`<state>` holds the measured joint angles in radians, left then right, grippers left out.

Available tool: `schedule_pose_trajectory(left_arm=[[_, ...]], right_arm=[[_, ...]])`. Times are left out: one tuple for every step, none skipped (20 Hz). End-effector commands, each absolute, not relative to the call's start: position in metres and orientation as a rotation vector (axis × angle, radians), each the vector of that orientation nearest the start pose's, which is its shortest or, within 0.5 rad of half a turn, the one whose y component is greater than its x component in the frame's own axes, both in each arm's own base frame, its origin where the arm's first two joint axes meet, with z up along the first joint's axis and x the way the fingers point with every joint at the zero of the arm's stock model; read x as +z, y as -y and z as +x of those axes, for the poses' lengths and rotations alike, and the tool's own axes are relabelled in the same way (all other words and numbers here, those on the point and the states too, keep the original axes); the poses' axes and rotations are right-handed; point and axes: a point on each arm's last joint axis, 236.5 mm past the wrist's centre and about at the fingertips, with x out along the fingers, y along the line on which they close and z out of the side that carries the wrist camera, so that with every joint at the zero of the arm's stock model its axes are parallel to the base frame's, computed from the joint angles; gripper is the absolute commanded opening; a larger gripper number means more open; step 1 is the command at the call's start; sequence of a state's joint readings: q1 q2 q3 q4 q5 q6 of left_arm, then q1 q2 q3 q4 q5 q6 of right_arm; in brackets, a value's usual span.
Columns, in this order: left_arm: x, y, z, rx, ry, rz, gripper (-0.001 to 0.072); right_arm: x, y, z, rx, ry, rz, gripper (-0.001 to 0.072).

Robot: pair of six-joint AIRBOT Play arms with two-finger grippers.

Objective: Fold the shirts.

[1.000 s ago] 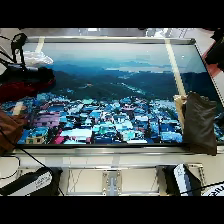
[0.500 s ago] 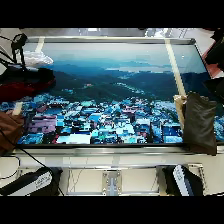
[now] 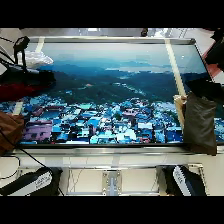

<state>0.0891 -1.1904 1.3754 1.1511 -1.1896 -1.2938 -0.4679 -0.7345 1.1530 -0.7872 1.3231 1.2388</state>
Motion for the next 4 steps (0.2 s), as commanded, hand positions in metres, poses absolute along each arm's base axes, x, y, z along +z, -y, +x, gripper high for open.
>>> schedule_pose_trajectory(left_arm=[[0.1419, 0.0527, 0.4158, -0.328, -0.934, -0.127, 0.0011], [0.1419, 0.0527, 0.4158, -0.328, -0.934, -0.127, 0.001], [0.1419, 0.0527, 0.4158, -0.328, -0.934, -0.127, 0.001], [0.1419, 0.0527, 0.4158, -0.328, -0.934, -0.127, 0.001]], right_arm=[[0.2364, -0.0261, 0.311, 0.306, -0.651, 0.372, 0.0616], [0.2363, -0.026, 0.3111, 0.306, -0.652, 0.372, 0.0616], [0.2364, -0.0261, 0.311, 0.306, -0.651, 0.372, 0.0616], [0.2364, -0.026, 0.311, 0.306, -0.651, 0.371, 0.0616]])
